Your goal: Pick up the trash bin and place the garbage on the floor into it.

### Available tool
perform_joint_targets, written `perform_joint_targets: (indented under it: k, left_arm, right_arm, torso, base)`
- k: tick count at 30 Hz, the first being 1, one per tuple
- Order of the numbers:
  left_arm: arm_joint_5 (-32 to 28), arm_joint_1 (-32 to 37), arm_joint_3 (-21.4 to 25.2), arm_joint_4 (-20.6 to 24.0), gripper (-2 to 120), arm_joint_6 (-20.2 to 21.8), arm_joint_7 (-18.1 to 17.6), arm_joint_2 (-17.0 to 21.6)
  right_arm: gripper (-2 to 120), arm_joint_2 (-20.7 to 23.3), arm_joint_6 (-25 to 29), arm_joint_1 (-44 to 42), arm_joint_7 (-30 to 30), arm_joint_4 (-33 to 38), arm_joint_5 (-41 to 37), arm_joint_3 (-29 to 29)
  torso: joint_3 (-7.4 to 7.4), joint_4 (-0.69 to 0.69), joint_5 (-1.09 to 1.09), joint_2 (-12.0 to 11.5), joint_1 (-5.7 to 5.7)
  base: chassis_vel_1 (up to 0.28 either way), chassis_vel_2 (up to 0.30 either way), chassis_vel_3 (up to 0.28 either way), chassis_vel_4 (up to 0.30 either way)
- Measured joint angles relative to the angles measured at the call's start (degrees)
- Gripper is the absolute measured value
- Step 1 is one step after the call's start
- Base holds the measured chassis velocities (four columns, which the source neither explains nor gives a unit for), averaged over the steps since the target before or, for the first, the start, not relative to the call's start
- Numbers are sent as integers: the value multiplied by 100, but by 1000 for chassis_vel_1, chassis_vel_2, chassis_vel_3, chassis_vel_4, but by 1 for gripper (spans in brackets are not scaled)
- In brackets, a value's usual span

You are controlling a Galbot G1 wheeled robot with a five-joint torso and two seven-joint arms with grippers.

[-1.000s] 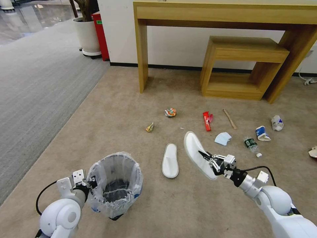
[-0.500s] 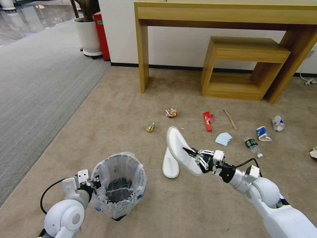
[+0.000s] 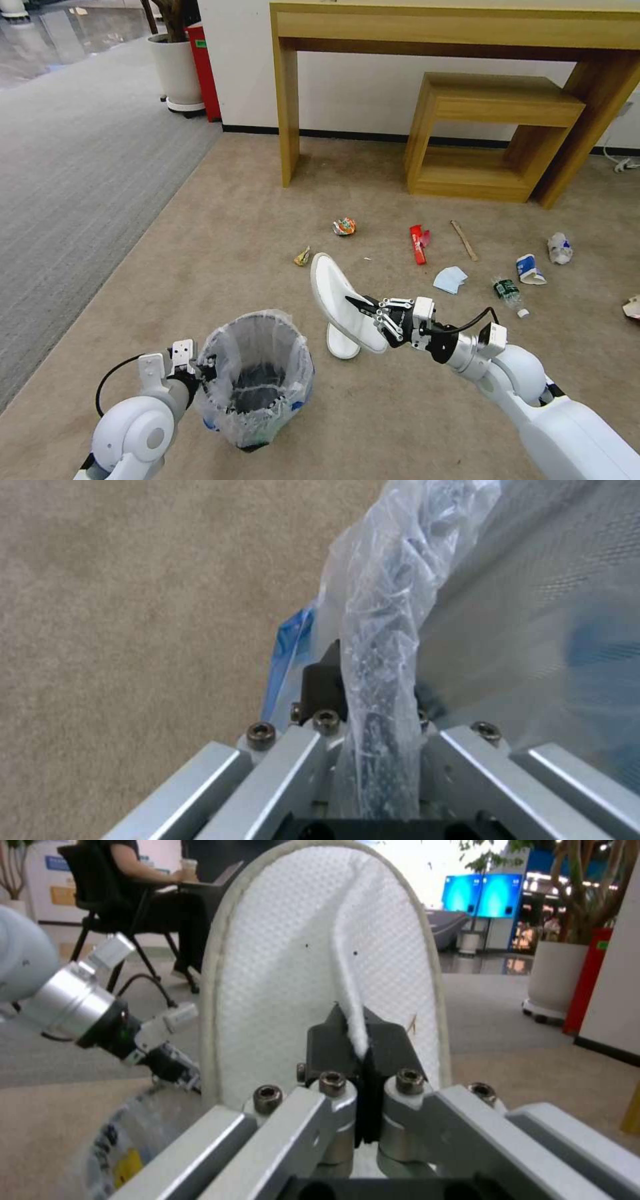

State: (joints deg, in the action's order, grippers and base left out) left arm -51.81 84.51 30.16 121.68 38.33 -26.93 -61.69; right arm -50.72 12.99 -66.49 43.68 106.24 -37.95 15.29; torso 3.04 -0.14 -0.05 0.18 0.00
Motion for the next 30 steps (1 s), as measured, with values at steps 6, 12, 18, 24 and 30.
perform_joint_targets:
  k: [6, 12, 18, 24, 30]
  left_arm:
    - [-202, 17, 199, 211, 1, 29, -61, 25]
    - [-503, 15, 404, 463, 1, 68, -156, 30]
    - [-736, -10, 387, 528, 1, 131, -246, 132]
    - [-1100, -133, 254, 446, 1, 239, -315, 330]
    - [-1391, -301, 127, 403, 1, 319, -398, 423]
  right_arm:
    - [0, 25, -6, -49, 1, 0, 52, 38]
    - [0, 50, -12, -94, 1, 0, 94, 46]
    - [0, 112, -12, -37, -19, 37, 23, -17]
    - [0, 225, -9, 172, -103, 146, -223, -243]
    - [0, 303, -1, 399, -271, 314, -470, -549]
  torso:
    - [-1, 0, 4, 0, 0]
    - [-2, 1, 4, 0, 0]
    - [-2, 1, 4, 0, 0]
    - [-1, 1, 4, 0, 0]
    - [-2, 0, 4, 0, 0]
  base:
    - [0, 0, 0, 0]
    - [0, 0, 0, 0]
    - [0, 0, 0, 0]
    - [0, 0, 0, 0]
    - [0, 0, 0, 0]
